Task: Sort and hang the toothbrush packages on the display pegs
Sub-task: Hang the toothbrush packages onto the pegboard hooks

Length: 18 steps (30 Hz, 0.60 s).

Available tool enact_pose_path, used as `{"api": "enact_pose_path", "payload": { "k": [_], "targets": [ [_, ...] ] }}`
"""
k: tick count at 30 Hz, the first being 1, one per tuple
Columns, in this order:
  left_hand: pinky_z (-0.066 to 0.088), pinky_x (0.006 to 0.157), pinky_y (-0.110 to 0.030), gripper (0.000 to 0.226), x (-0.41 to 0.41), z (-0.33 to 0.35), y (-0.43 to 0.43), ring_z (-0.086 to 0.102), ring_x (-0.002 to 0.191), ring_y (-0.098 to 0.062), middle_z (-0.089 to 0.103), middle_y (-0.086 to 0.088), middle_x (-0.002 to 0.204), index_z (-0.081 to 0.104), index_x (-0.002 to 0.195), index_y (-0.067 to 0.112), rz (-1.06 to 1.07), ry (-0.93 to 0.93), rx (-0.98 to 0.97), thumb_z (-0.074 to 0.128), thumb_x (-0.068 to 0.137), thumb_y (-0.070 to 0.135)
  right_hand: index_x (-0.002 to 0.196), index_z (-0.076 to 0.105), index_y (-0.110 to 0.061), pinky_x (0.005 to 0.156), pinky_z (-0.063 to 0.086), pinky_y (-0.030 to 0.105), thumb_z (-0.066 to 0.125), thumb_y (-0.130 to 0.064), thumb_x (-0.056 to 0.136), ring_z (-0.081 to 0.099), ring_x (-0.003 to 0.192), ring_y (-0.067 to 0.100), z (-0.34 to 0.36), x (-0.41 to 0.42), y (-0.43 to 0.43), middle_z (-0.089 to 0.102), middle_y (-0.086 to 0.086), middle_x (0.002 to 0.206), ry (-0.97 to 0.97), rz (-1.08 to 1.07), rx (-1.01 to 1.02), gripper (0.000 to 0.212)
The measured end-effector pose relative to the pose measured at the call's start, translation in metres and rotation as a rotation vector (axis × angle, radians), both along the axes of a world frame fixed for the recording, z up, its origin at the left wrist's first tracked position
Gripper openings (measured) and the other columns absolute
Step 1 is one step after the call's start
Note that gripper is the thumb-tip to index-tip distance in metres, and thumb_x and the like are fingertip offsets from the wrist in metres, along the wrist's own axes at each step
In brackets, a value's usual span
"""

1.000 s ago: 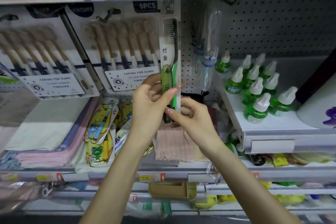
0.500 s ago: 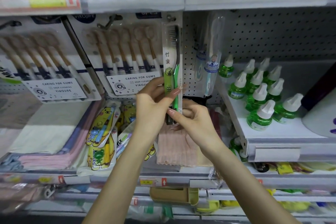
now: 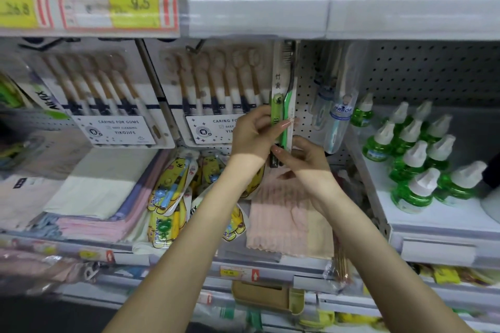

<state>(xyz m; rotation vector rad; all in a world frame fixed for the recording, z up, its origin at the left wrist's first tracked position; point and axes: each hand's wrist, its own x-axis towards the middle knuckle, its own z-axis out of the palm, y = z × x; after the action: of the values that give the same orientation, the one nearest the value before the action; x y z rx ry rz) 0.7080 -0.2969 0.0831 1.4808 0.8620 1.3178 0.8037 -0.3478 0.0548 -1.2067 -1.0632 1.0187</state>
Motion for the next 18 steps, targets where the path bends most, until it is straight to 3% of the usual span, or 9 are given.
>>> {"api": "enact_pose_path", "payload": {
  "k": [4, 7, 10, 14, 18],
  "targets": [
    [0.054, 0.071, -0.017, 0.023, 0.000, 0.001, 0.000, 0.067, 0.069, 0.001, 0.070, 0.016, 0.067, 0.065, 0.084, 0.015, 0.014, -0.011, -0.023, 0.067, 0.080, -0.008, 0.096, 0.067, -0.006, 0.058, 0.054, 0.025, 0.064, -0.009, 0.090, 0.065, 0.064, 0.004, -0.003, 0.003, 0.005, 0.069, 0.000, 0.077, 0.004, -0.008, -0.007, 0.007],
    [0.055, 0.073, -0.018, 0.019, -0.003, -0.002, -0.007, 0.067, 0.070, -0.001, 0.070, 0.007, 0.077, 0.065, 0.090, 0.008, 0.054, -0.049, -0.056, 0.070, 0.078, -0.007, 0.100, 0.066, 0.000, 0.071, 0.056, 0.029, 0.067, -0.016, 0.089, 0.069, 0.079, 0.016, -0.015, 0.005, 0.002, 0.073, 0.011, 0.089, 0.018, 0.005, -0.065, 0.018],
    [0.053, 0.076, -0.016, 0.020, -0.021, -0.017, -0.021, 0.068, 0.077, 0.000, 0.071, 0.002, 0.086, 0.067, 0.095, 0.005, 0.121, -0.098, -0.106, 0.071, 0.078, -0.006, 0.099, 0.066, -0.006, 0.072, 0.057, 0.027, 0.070, -0.017, 0.087, 0.070, 0.087, 0.022, -0.035, 0.005, -0.007, 0.073, 0.010, 0.095, 0.061, 0.037, -0.122, 0.017],
    [0.056, 0.072, -0.020, 0.017, -0.059, -0.058, -0.044, 0.070, 0.084, -0.010, 0.073, 0.000, 0.090, 0.068, 0.095, 0.014, 0.198, -0.159, -0.287, 0.068, 0.084, 0.002, 0.107, 0.065, -0.006, 0.076, 0.057, 0.031, 0.068, -0.024, 0.088, 0.070, 0.083, 0.017, -0.063, 0.003, -0.018, 0.074, 0.008, 0.093, 0.044, 0.129, -0.246, 0.026],
    [0.058, 0.079, -0.026, 0.017, -0.103, -0.106, -0.068, 0.070, 0.092, -0.024, 0.074, -0.011, 0.096, 0.068, 0.102, 0.006, 0.340, -0.167, -0.411, 0.066, 0.086, 0.003, 0.100, 0.065, -0.010, 0.080, 0.058, 0.035, 0.065, -0.020, 0.090, 0.070, 0.087, 0.023, -0.094, -0.005, -0.029, 0.074, 0.015, 0.099, 0.075, 0.208, -0.368, 0.015]
  ]
}}
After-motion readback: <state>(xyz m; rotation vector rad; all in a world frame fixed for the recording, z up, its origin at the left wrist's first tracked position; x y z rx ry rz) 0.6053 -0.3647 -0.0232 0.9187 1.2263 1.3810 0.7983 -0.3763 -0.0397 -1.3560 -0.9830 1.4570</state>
